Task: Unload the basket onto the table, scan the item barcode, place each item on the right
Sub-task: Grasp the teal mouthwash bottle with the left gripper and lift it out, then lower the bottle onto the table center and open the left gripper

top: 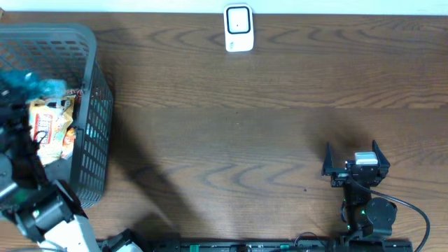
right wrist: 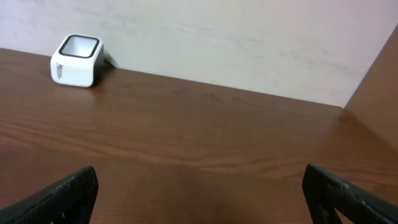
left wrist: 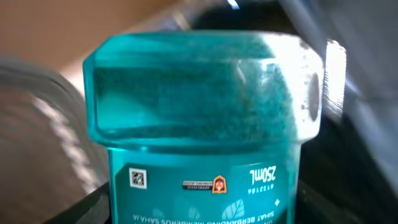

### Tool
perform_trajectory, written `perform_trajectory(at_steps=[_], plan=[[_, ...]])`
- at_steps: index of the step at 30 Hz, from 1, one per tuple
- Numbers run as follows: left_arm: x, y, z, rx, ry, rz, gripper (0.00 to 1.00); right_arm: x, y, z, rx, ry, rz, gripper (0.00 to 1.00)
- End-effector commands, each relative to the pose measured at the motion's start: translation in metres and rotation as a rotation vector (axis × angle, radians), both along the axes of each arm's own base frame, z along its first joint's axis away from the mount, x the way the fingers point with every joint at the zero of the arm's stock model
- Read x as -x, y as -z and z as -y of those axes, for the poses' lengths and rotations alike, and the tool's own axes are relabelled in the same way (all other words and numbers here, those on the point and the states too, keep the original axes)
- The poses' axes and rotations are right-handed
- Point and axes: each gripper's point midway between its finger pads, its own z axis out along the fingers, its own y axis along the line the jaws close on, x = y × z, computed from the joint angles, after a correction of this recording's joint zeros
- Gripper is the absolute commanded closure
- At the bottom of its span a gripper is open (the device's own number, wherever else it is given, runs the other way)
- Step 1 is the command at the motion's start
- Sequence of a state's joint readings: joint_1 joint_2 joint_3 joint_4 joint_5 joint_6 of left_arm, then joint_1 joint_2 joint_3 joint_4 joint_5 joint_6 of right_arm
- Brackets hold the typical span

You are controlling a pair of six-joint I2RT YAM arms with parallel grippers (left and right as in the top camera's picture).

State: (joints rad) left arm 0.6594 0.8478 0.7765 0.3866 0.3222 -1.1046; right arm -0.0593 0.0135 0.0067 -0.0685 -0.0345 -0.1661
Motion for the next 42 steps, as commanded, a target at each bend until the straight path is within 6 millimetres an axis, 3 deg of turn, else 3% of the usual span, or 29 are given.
perform_trajectory(at_steps=[1, 10, 17, 24, 31, 42], plan=[[-0.039, 0.004, 0.073, 0.042, 0.412, -0.021, 0.44, 0.000, 0.001, -0.002, 0.007, -0.007, -0.004, 0.01], [-0.094, 0.069, 0.190, 0.018, 0.823, -0.202, 0.44, 0.000, 0.001, -0.002, 0.007, -0.008, -0.004, 0.01], [-0.102, 0.119, 0.286, -0.059, 1.067, -0.320, 0.44, 0.000, 0.001, -0.002, 0.007, -0.008, -0.004, 0.01], [-0.095, 0.192, 0.366, -0.068, 1.262, -0.501, 0.44, 0.000, 0.001, -0.002, 0.007, -0.007, -0.004, 0.01], [-0.084, 0.266, 0.413, -0.054, 1.320, -0.690, 0.44, 0.000, 0.001, -0.002, 0.007, -0.008, -0.004, 0.01], [-0.063, 0.357, 0.448, -0.232, 1.293, -0.887, 0.44, 0.000, 0.001, -0.002, 0.007, -0.008, -0.004, 0.01]])
